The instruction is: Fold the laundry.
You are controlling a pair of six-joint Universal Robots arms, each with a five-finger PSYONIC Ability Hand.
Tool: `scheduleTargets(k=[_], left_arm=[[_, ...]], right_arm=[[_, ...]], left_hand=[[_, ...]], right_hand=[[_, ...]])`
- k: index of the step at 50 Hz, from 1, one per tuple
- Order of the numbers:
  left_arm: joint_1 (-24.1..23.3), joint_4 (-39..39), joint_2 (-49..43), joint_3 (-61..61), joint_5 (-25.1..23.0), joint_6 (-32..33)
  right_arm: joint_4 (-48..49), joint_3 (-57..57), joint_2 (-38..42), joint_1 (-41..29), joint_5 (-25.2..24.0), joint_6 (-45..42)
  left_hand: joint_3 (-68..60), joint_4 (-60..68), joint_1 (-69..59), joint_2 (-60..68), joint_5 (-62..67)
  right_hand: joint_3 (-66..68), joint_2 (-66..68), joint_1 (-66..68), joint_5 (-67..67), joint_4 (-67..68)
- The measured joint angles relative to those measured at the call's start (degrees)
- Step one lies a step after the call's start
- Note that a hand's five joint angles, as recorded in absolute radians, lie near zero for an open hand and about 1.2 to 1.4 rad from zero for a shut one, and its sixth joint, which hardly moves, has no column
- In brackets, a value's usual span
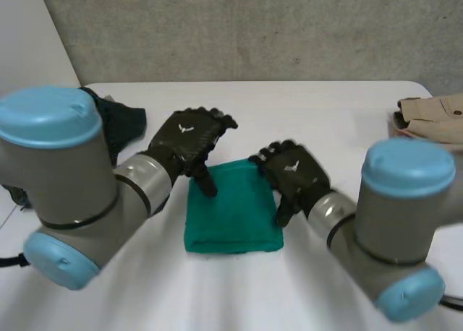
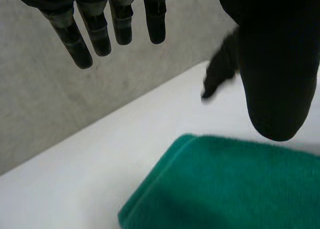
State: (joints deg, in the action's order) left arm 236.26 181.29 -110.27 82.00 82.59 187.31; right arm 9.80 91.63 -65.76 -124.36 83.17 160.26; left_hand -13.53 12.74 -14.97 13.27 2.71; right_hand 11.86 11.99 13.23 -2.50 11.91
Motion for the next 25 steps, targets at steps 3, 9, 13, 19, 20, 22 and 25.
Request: scheduleTargets(k=[3,9,13,19,20,22,25], left_arm=[[1.13,-0.02,0.72,0.01,-3.02,-0.19],[2.17,-0.05,0.84,-0.01,-5.55,-0.37],[2.18,-0.06,0.51,0.04,-5.65,-0.38],[1.95,-0.06,0.06,0.19,-5.46,-0.41],[1.91,-0.06,0.02,0.2,-5.44,-0.41],[1.84,-0.06,-0.03,0.25,-5.43,-0.4],[1.69,-0.06,-0.05,0.32,-5.42,-0.38]], right_arm=[[3.33,3.43,-0.05,-1.62,-0.34,0.29],[11.37,7.64,3.46,-4.15,-0.35,0.32],[14.79,7.33,6.62,-4.56,-0.21,-0.11],[17.35,4.18,11.12,-4.44,-0.23,-0.61],[17.47,3.56,11.73,-4.41,-0.25,-0.7],[17.56,2.61,12.63,-4.37,-0.28,-0.95],[17.54,1.24,13.7,-4.31,-0.43,-1.82]], left_hand=[[0.0,0.0,0.0,0.0,0.0],[0.0,0.0,0.0,0.0,0.0],[0.0,0.0,0.0,0.0,0.0],[0.0,0.0,0.0,0.0,0.01],[0.0,0.0,0.0,0.0,0.0],[0.0,0.0,0.0,0.0,0.0],[0.0,0.0,0.0,0.0,0.0]], right_hand=[[0.0,0.0,0.0,0.0,0.0],[0.0,0.0,0.0,0.0,0.0],[0.0,0.0,0.0,0.0,0.0],[0.09,0.02,0.0,-0.01,0.11],[0.17,0.07,0.0,-0.02,0.11],[0.19,0.2,0.12,-0.27,0.12],[1.34,0.2,0.19,-0.77,1.18]])
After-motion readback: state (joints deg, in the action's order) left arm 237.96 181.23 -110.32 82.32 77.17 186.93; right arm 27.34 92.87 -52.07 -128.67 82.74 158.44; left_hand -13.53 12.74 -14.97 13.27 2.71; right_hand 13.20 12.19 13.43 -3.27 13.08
